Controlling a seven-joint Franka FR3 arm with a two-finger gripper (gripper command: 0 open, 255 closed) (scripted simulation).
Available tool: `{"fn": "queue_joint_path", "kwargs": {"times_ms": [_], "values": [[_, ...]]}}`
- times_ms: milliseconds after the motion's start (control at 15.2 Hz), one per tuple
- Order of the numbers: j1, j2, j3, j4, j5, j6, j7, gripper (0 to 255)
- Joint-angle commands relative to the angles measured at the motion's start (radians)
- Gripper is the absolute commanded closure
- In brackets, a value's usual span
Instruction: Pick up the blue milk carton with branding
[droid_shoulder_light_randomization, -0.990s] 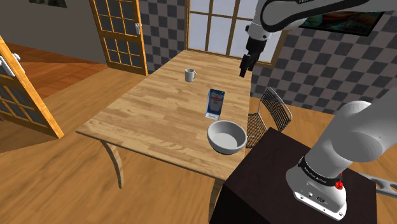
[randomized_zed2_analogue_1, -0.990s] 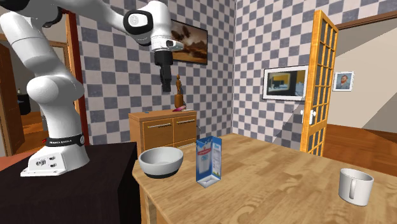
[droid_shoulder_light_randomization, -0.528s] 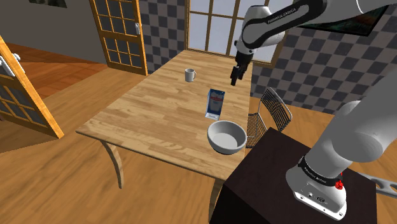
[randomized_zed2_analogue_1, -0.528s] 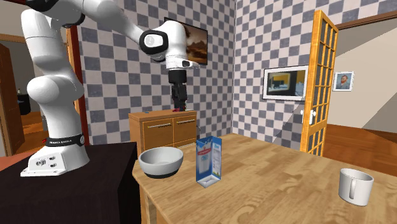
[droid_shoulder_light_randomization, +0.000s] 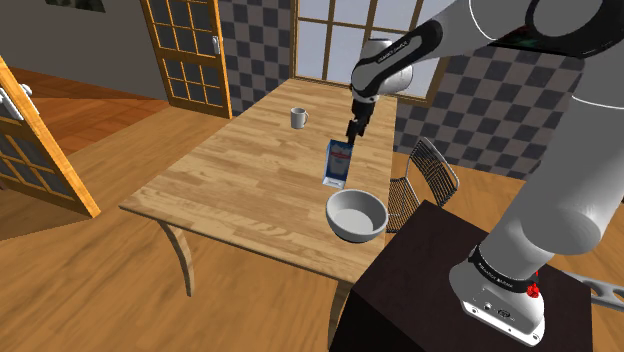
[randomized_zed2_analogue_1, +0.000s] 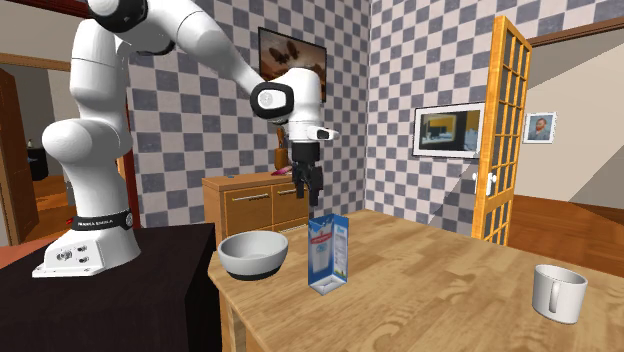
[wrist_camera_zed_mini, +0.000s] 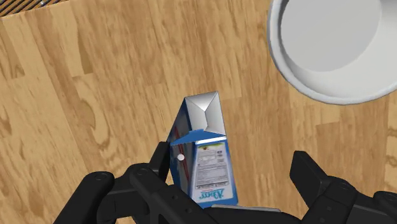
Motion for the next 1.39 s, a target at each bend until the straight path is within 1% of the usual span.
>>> {"fn": "queue_joint_path", "kwargs": {"times_ms": [0,198,660,858,924,1320], "values": [[-0.015,0.079,0.003,0.045,0.029,0.025,-0.043,0],[-0.037,0.196,0.019,0.128,0.063,0.046,-0.087,0],[-0.049,0.263,0.035,0.12,0.089,0.12,-0.104,0],[-0.05,0.269,0.036,0.12,0.091,0.125,-0.106,0],[-0.05,0.269,0.036,0.119,0.091,0.126,-0.106,255],[-0.05,0.27,0.036,0.121,0.092,0.125,-0.106,255]]}}
